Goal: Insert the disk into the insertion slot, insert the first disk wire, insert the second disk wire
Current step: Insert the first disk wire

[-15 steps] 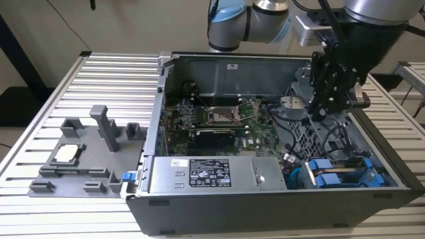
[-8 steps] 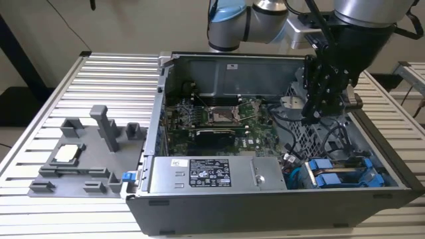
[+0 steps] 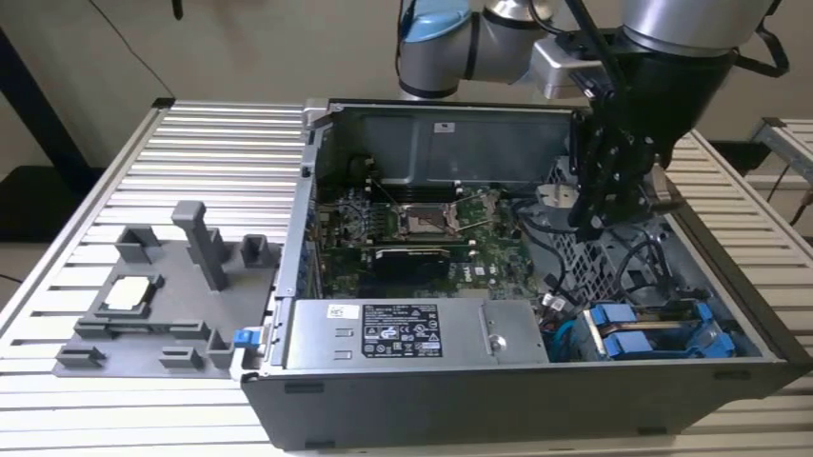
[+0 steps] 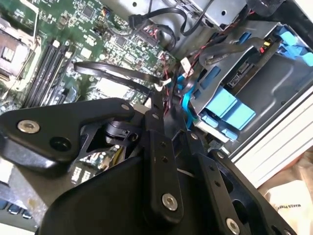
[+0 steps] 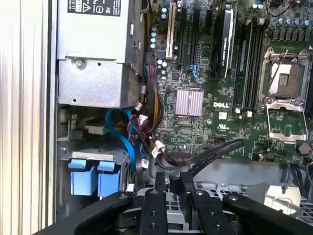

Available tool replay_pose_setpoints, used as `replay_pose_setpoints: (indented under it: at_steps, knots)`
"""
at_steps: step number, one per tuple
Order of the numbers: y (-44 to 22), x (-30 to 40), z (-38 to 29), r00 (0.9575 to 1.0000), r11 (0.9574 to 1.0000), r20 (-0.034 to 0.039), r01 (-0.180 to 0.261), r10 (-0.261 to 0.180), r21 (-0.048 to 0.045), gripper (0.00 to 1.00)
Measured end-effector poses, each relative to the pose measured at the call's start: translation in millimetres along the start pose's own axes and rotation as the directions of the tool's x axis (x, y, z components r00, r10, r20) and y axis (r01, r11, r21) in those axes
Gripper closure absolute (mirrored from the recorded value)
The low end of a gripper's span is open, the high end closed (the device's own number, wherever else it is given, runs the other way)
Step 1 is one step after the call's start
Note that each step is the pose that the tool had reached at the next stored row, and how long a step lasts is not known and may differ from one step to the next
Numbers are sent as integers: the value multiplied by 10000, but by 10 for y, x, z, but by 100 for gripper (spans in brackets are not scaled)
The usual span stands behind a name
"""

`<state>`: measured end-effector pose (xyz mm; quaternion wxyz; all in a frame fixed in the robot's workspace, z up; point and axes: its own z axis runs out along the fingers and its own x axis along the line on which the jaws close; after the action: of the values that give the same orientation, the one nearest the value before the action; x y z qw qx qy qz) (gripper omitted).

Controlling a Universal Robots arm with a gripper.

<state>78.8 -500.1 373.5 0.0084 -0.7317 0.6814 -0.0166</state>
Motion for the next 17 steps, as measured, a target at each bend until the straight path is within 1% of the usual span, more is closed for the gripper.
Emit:
replay_pose_setpoints:
  at_steps: [5, 8, 12, 17]
  knots:
    - [55, -18, 21, 9999, 9998, -5, 143, -143, 135, 73]
    - [63, -26, 24, 9996, 9993, -20, 293, -293, 216, 73]
    - [64, -31, 30, 9990, 9983, -31, 454, -453, 354, 73]
    - [65, -32, 31, 9990, 9983, -44, 456, -454, 361, 73]
